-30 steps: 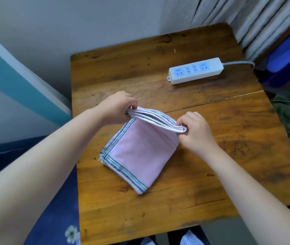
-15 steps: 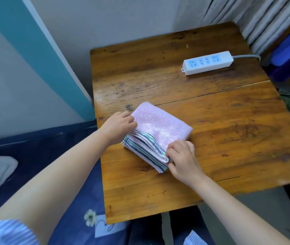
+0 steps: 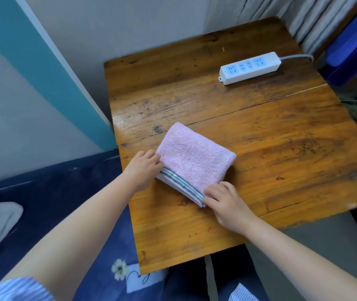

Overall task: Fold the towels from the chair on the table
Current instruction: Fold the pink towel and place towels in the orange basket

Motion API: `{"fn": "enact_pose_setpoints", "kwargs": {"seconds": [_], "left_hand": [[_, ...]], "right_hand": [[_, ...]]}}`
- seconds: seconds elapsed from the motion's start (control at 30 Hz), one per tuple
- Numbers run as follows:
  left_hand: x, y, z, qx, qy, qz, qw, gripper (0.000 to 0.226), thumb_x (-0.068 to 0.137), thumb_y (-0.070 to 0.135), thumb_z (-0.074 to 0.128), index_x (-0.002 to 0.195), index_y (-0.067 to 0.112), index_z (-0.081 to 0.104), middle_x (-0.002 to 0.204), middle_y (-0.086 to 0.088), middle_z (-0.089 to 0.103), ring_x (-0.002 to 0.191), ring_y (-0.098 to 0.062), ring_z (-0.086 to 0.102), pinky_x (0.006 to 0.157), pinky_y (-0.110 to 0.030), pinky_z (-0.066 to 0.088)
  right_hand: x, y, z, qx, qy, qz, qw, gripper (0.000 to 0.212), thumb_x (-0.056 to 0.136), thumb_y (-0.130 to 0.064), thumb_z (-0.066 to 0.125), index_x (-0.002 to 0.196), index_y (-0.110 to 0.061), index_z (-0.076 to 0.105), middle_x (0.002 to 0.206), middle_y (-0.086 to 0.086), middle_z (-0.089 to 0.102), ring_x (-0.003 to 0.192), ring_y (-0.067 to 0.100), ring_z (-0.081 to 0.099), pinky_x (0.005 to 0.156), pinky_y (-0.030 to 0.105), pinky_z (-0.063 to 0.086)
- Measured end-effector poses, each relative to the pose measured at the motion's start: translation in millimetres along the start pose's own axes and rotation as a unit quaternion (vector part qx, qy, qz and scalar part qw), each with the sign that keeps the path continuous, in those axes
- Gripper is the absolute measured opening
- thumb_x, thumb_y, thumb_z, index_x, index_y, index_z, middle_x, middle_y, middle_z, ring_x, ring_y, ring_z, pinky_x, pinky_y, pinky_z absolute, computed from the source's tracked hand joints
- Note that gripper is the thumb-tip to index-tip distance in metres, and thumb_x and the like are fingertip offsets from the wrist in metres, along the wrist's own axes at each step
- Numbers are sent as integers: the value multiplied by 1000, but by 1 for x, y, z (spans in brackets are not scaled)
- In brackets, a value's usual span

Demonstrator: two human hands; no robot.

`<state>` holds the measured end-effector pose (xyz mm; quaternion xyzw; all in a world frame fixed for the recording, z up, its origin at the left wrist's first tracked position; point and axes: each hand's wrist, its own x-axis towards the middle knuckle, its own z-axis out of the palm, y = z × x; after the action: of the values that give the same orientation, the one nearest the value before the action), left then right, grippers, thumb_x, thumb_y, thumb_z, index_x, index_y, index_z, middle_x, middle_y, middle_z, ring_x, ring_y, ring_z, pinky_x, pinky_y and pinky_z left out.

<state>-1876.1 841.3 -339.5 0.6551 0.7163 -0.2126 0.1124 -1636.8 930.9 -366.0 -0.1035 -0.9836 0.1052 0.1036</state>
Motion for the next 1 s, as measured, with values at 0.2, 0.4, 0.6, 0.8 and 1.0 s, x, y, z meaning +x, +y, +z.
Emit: {"fn": "enact_pose_setpoints", "kwargs": {"seconds": [0.2,0.4,0.6,0.8,1.0], "left_hand": [[-2,26,-15,-12,153,171,973,26,67,24,72,92,19,68,95,3,67,89,-17,64,74,-21,51],[27,54,-14,4,-14,184,983,26,93,7,36,116,10,49,116,-6,55,108,-25,45,88,-33,33],[11,64,-9,-37,26,200,979,21,57,10,76,73,17,64,70,4,64,66,-14,58,61,-18,43],[-5,56,17,-64,-51,170,982,19,82,9,54,100,10,60,103,-4,62,105,-21,52,87,-28,39],[-8,46,1,-231,221,84,944,20,52,-4,78,59,6,63,56,-6,60,51,-22,58,45,-21,48]], "right_hand": [[28,44,-20,-46,58,136,988,38,67,-8,36,85,-4,70,87,17,68,81,33,67,74,44,51],[53,79,-28,-54,28,104,993,34,48,13,69,78,-3,72,63,17,63,50,29,61,54,34,51],[41,90,-16,-70,62,46,995,30,64,3,50,78,-7,75,56,11,62,45,25,58,48,28,49],[49,91,-21,-95,73,32,992,25,50,11,73,71,-3,73,72,15,71,69,32,69,65,44,54],[83,82,-28,-35,36,60,997,32,62,2,73,94,1,70,106,24,67,101,42,62,85,54,48]]}}
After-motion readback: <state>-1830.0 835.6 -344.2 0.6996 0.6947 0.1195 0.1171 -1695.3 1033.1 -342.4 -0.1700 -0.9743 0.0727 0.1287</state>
